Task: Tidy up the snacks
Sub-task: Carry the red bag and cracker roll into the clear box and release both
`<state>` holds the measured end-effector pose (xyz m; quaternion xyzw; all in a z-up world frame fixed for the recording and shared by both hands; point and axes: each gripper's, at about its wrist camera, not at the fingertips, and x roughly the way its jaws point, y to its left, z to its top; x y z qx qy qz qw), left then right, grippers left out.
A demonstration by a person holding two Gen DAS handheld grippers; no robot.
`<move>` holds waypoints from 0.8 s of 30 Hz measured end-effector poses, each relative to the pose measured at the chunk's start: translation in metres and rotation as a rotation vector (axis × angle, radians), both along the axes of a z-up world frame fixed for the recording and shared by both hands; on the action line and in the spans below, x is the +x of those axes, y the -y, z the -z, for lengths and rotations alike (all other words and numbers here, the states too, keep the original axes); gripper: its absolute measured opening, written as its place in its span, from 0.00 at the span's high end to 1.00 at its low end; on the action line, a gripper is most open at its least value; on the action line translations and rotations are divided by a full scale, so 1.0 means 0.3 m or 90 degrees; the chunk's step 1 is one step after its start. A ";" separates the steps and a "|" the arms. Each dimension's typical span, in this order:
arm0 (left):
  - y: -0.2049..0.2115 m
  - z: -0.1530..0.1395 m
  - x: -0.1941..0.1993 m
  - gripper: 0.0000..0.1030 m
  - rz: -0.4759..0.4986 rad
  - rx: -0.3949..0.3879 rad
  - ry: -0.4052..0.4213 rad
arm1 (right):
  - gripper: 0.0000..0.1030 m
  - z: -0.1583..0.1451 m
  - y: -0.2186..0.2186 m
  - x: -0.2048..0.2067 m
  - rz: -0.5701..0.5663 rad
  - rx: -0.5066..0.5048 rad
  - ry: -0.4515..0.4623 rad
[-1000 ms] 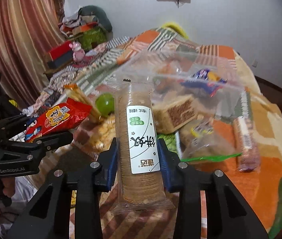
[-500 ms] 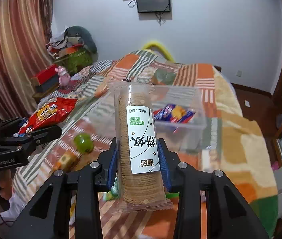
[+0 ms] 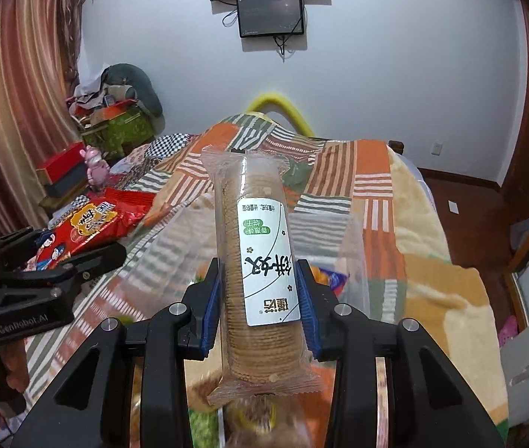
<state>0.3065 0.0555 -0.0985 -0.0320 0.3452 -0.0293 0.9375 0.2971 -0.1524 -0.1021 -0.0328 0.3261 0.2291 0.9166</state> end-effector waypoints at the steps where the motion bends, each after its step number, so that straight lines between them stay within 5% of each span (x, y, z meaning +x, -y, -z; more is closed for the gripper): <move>1: 0.002 0.008 0.025 0.35 0.001 0.001 -0.004 | 0.67 0.007 -0.008 0.021 0.003 0.000 -0.005; 12: 0.010 0.141 0.229 0.35 -0.002 0.002 -0.072 | 0.67 0.105 -0.075 0.167 0.016 -0.026 -0.076; 24: -0.002 0.244 0.271 0.35 -0.006 -0.017 -0.137 | 0.68 0.164 -0.084 0.204 -0.003 -0.021 -0.149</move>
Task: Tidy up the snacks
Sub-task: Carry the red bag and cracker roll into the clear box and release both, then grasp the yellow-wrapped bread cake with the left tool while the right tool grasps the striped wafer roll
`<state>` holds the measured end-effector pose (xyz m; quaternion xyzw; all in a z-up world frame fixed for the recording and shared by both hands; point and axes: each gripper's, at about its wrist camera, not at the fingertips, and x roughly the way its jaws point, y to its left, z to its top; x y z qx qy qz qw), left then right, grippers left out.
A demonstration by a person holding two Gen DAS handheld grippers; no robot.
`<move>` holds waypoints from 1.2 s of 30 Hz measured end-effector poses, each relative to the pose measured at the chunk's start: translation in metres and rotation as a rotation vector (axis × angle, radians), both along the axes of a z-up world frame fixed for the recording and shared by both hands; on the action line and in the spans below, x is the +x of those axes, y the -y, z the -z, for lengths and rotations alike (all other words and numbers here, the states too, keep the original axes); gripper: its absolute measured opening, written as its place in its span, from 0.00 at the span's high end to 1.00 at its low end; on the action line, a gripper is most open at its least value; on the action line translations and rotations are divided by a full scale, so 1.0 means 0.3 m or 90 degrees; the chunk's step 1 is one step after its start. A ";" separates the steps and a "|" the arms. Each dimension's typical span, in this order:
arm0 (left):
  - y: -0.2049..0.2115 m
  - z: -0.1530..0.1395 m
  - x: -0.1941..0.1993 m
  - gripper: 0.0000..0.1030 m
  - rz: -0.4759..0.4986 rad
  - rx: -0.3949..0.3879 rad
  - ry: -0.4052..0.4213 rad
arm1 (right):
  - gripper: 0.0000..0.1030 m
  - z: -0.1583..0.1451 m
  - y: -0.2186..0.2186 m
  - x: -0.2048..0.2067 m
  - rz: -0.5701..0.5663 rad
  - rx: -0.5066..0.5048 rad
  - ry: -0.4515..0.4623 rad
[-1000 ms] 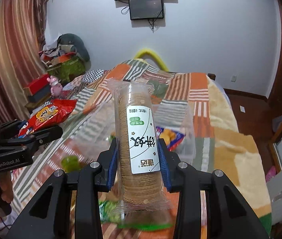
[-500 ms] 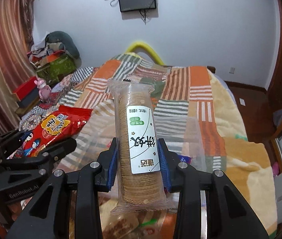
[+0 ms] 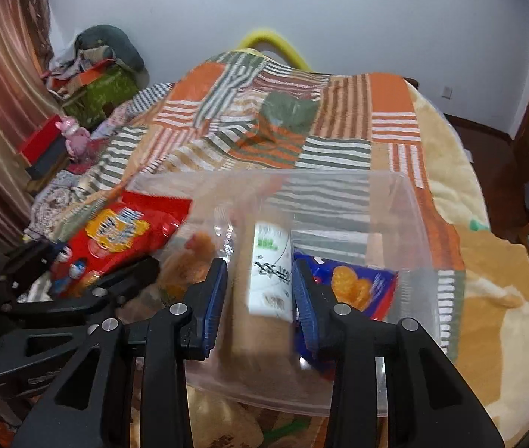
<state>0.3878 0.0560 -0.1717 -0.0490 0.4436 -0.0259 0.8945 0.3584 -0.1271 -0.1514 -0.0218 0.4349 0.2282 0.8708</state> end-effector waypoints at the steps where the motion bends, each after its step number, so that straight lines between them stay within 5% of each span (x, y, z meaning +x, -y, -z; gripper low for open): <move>1: 0.001 0.003 -0.001 0.34 -0.001 0.003 -0.003 | 0.68 -0.010 0.001 -0.009 -0.001 -0.002 0.008; 12: 0.014 -0.118 -0.094 0.27 0.010 0.016 0.036 | 0.67 -0.109 0.063 -0.088 -0.010 0.002 0.063; 23: -0.056 -0.255 -0.310 0.15 -0.005 0.046 0.090 | 0.55 -0.171 0.213 -0.231 0.015 -0.004 0.111; 36: -0.176 -0.073 -0.563 0.13 -0.042 0.058 0.005 | 0.48 -0.081 0.377 -0.363 0.058 -0.046 0.087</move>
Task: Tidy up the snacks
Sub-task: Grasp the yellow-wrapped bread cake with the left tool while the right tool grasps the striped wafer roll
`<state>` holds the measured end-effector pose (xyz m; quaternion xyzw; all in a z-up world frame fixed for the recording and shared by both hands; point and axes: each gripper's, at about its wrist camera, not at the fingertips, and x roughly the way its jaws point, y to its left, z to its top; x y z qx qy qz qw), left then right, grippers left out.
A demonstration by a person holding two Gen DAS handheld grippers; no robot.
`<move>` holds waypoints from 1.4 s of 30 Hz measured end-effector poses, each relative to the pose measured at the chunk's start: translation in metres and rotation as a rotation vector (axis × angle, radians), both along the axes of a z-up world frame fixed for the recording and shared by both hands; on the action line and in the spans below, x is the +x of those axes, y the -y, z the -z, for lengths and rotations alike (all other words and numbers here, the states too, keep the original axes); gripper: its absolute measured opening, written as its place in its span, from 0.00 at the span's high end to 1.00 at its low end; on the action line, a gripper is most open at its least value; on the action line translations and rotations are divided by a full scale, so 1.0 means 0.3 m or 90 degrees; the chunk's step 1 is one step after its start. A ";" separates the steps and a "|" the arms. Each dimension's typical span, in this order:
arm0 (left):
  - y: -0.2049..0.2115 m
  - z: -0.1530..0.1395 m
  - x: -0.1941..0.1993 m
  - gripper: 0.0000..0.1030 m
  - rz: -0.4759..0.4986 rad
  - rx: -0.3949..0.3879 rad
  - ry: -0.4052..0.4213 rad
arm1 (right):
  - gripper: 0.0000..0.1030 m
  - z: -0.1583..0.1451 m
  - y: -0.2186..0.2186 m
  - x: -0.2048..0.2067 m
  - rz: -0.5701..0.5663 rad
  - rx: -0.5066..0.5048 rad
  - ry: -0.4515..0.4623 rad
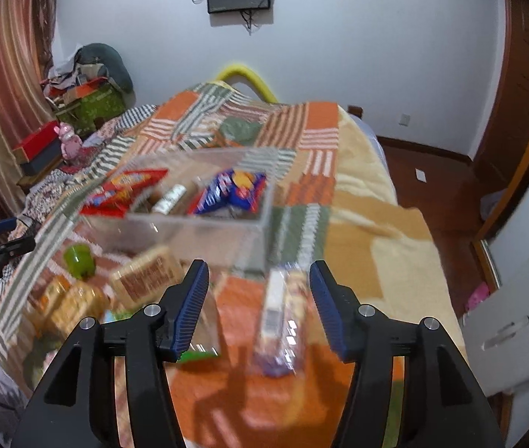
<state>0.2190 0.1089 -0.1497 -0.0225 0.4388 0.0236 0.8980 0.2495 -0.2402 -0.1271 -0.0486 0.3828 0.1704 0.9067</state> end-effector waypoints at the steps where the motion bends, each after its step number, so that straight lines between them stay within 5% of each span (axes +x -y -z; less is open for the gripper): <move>1: -0.006 0.021 -0.010 0.13 -0.002 -0.003 -0.010 | 0.47 0.010 0.012 -0.013 0.004 0.001 -0.006; 10: -0.048 0.215 -0.068 0.15 -0.024 -0.038 -0.079 | 0.47 0.162 0.045 -0.005 0.030 -0.011 -0.083; 18: -0.032 0.311 -0.073 0.41 0.002 -0.043 -0.103 | 0.47 0.211 0.024 0.039 0.018 -0.026 -0.102; 26: -0.007 0.308 -0.065 0.67 0.036 -0.041 -0.083 | 0.57 0.266 0.006 0.065 0.010 -0.030 -0.134; 42: 0.011 0.161 -0.089 0.67 0.026 -0.038 -0.022 | 0.59 0.151 0.061 0.010 0.029 -0.007 -0.077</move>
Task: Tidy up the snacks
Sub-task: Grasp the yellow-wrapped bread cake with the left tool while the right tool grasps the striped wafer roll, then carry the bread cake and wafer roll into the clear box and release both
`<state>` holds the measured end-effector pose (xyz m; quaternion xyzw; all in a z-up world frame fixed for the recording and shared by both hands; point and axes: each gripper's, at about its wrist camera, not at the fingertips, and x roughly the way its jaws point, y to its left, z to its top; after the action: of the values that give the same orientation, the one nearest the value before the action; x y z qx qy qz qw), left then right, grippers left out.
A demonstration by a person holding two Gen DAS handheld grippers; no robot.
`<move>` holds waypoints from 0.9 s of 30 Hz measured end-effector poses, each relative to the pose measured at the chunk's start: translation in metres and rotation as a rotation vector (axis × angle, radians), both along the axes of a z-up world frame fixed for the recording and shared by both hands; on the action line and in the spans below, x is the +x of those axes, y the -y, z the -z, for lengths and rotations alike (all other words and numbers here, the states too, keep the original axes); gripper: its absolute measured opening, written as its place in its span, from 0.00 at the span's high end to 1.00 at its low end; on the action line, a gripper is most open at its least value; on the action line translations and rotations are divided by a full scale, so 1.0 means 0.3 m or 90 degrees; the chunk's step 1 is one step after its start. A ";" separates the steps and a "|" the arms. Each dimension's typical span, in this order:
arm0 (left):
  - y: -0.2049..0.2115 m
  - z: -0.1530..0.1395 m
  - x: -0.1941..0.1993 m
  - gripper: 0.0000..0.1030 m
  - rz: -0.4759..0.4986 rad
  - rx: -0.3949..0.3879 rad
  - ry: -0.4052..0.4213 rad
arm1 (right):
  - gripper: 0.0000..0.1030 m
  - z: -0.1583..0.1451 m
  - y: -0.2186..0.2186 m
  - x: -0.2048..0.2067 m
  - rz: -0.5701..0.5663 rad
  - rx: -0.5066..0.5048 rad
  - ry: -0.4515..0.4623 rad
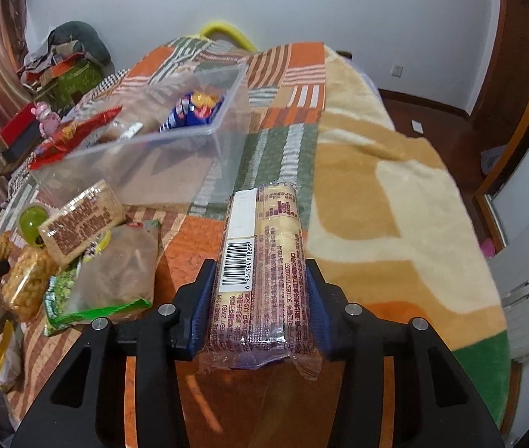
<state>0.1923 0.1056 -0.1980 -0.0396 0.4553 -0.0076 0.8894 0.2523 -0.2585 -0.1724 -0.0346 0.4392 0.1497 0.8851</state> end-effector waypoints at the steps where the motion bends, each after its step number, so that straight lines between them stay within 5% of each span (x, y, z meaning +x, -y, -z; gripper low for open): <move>1: 0.007 -0.023 0.001 0.67 0.001 0.000 0.009 | 0.59 -0.014 0.005 -0.004 0.001 0.005 0.006; 11: 0.095 -0.206 0.085 0.67 0.028 -0.010 0.085 | 0.59 -0.132 0.000 0.007 0.004 0.031 0.065; 27: 0.276 -0.303 0.347 0.67 0.076 -0.035 0.129 | 0.59 -0.228 -0.130 0.103 -0.035 0.075 0.126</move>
<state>0.2964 0.0229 -0.1070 -0.0359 0.3640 -0.0775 0.9275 0.2833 -0.2196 -0.1040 -0.0096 0.3393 0.1954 0.9201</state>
